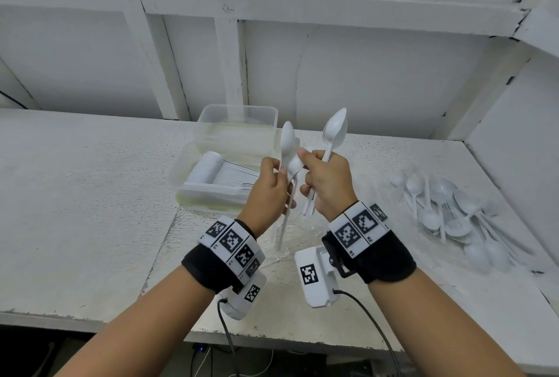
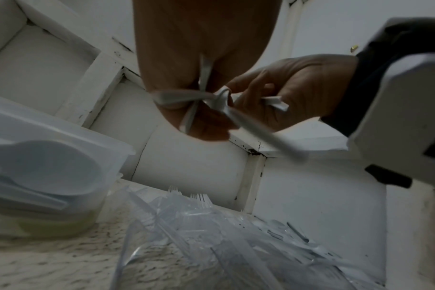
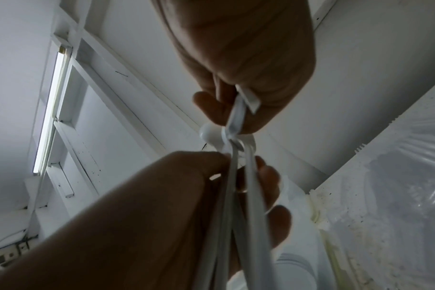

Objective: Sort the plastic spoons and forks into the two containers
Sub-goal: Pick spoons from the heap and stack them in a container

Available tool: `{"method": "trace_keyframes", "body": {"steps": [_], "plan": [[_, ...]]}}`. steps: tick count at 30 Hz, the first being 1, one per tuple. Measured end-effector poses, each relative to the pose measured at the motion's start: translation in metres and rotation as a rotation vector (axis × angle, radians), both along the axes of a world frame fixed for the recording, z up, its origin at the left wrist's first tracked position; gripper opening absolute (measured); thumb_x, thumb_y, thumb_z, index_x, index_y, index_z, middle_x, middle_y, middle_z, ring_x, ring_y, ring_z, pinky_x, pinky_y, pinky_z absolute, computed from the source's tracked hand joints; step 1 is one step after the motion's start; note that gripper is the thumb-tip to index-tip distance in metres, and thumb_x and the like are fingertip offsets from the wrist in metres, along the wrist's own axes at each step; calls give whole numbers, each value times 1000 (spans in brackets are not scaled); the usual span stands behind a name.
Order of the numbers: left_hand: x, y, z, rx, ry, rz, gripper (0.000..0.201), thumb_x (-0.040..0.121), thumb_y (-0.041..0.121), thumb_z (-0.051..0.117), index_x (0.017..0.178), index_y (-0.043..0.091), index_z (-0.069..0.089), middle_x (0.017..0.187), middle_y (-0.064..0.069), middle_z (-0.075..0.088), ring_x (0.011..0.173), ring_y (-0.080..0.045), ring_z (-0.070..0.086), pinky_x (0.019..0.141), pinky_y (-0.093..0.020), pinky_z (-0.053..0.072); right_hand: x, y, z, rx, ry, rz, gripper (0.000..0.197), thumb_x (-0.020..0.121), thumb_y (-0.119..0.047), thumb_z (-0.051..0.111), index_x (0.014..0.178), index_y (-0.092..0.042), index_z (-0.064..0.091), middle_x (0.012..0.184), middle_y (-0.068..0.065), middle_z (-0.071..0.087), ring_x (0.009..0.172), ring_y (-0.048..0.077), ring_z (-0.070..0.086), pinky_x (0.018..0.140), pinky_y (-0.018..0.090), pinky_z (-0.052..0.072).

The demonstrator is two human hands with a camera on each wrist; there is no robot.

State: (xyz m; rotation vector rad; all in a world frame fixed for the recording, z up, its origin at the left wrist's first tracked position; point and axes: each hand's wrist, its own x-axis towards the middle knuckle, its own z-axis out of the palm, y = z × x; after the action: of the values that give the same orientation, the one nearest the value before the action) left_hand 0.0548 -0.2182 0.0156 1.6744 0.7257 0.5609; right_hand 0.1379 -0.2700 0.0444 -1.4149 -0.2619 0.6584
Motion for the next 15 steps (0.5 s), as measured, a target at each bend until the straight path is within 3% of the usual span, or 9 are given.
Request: {"method": "trace_keyframes", "body": {"steps": [4, 7, 10, 12, 15], "plan": [[0, 0, -3, 39, -2, 7, 8, 102, 22, 31, 103, 15, 34, 70, -4, 52, 55, -10, 44, 49, -19, 34, -4, 2, -3, -24, -39, 5, 24, 89, -15, 62, 79, -13, 40, 59, 3, 46, 28, 1, 40, 37, 18, 38], [-1, 1, -2, 20, -17, 12, 8, 102, 23, 30, 102, 16, 34, 69, -3, 47, 53, -9, 41, 46, -16, 33, -6, 1, -3, -31, -94, 52, 22, 91, -25, 59, 81, -12, 43, 63, 3, 50, 30, 1, 42, 37, 19, 39], [-4, 4, 0, -100, -63, -17, 8, 102, 24, 31, 97, 21, 37, 65, 0, 43, 45, -5, 35, 43, -17, 30, -1, -4, -3, -78, -213, 51, 15, 96, -23, 46, 83, -17, 51, 77, 3, 56, 45, 4, 42, 38, 19, 36], [-7, 5, 2, -166, -83, -30, 9, 102, 24, 32, 101, 19, 39, 63, 2, 42, 40, -2, 33, 42, -16, 29, 5, -10, -4, -112, -292, 53, 3, 94, -18, 48, 96, -19, 51, 78, 0, 52, 53, 7, 41, 37, 16, 33], [-7, 4, 3, -217, -102, -51, 9, 102, 22, 32, 102, 16, 39, 61, 1, 41, 39, -3, 32, 41, -16, 27, 8, -16, -12, -111, -433, 173, 26, 90, -21, 59, 115, -25, 53, 87, -5, 57, 62, 3, 44, 45, 12, 32]]}}
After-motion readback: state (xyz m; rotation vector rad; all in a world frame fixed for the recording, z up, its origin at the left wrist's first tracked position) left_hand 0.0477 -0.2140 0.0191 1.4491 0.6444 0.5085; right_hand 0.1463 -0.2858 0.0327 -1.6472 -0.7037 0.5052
